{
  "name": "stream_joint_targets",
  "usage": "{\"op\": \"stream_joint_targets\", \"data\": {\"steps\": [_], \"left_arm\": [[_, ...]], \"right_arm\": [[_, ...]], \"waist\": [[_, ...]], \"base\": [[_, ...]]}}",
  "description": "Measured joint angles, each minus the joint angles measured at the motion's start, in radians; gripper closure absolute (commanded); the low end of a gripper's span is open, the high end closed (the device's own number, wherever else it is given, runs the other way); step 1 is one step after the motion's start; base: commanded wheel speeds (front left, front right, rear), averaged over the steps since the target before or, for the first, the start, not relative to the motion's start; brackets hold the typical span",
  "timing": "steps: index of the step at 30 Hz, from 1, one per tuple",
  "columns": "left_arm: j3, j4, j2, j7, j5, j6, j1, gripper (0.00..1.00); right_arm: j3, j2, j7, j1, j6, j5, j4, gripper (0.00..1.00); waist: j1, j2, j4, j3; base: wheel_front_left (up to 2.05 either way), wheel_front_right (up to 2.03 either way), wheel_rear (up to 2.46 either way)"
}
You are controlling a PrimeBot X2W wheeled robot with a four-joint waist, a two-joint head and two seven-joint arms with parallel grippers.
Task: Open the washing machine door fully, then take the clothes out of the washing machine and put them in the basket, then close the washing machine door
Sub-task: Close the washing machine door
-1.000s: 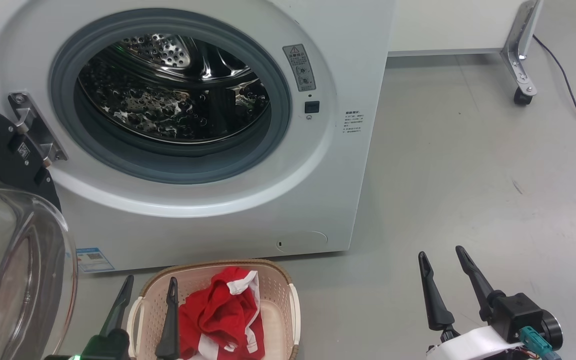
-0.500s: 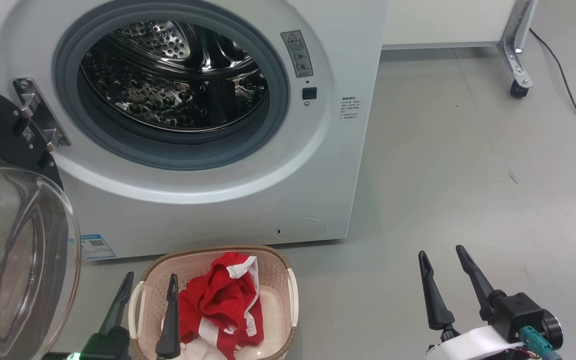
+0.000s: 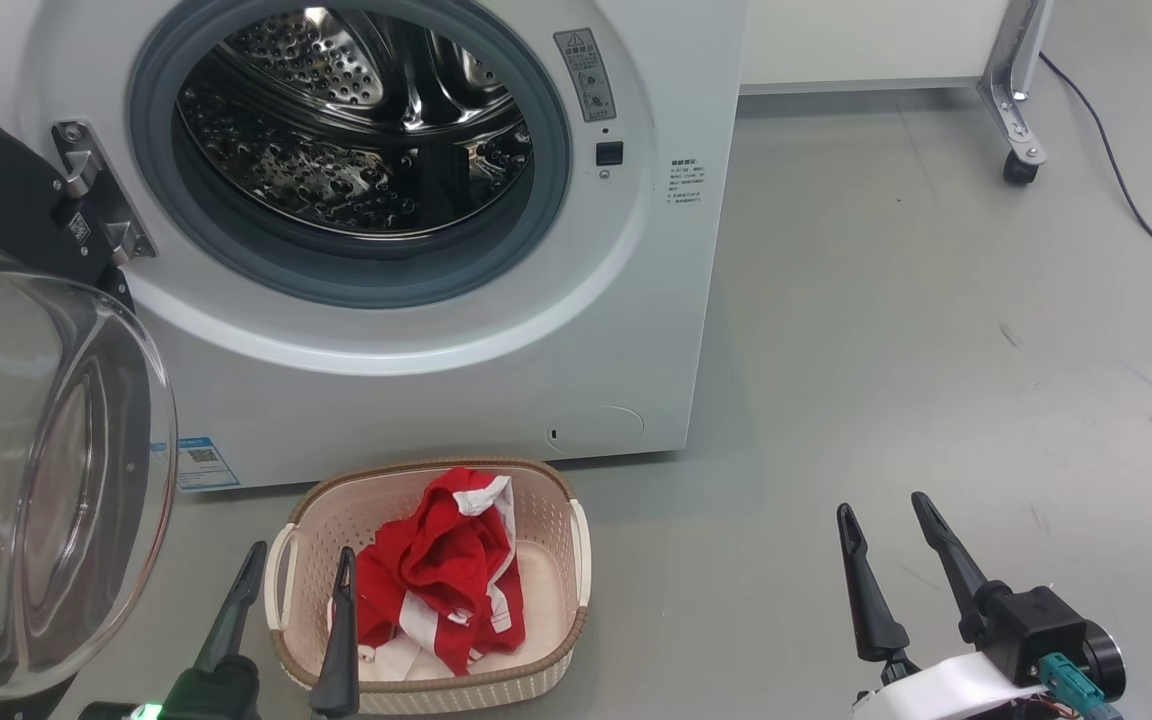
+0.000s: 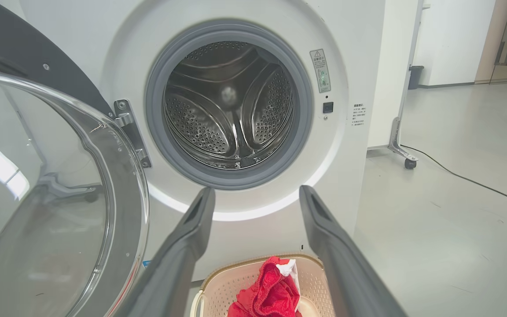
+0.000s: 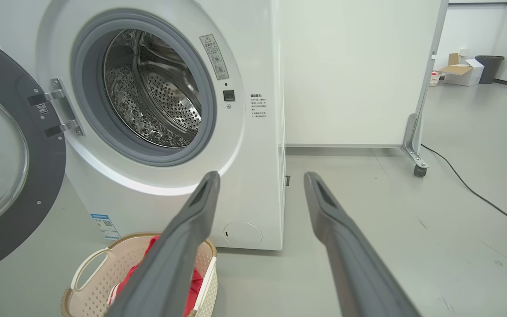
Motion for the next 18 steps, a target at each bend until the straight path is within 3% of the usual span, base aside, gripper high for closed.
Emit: {"op": "stream_joint_targets", "data": {"steps": [18], "left_arm": [[0.001,-0.016,0.001,0.004,0.0,0.003,0.018,0.0]], "right_arm": [[-0.003,0.001,0.0,0.004,0.0,0.0,0.001,0.0]], "waist": [[0.0,0.0,-0.005,0.0]], "base": [[-0.27,0.27,0.0]]}}
